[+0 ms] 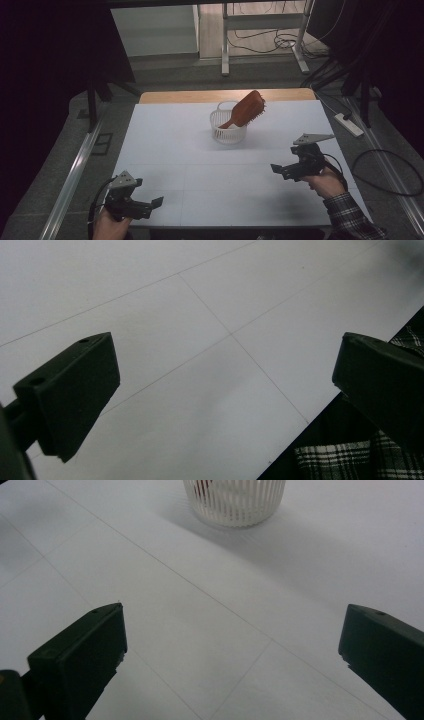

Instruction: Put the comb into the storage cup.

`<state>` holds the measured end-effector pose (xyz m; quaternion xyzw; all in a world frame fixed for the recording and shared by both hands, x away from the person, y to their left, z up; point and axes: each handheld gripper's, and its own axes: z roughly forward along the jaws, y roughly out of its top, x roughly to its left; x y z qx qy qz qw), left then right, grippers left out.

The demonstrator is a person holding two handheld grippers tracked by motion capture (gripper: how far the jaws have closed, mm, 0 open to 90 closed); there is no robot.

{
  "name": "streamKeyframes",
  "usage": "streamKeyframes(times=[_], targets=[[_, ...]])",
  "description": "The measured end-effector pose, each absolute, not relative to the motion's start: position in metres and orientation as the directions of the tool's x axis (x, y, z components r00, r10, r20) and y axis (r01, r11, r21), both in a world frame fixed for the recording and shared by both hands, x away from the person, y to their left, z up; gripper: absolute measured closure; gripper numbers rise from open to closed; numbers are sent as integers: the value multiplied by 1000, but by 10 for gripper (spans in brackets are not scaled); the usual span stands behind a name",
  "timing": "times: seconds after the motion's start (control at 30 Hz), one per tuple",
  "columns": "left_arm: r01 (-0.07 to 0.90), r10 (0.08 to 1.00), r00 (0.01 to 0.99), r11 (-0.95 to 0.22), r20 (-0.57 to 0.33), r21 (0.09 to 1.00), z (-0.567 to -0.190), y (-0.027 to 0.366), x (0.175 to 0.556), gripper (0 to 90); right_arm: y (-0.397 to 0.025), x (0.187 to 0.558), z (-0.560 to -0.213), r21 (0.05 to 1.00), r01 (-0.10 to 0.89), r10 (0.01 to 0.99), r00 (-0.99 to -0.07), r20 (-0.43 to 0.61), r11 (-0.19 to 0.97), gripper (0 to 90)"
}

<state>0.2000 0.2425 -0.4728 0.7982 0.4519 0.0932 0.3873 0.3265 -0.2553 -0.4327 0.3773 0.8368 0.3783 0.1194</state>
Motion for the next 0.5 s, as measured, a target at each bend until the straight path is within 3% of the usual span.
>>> streamKeyframes(times=[0.5], targets=[[648, 791, 575, -285, -208, 706, -473, 243, 200, 0, -271, 312, -434, 717, 555, 736, -672, 87, 421, 0]])
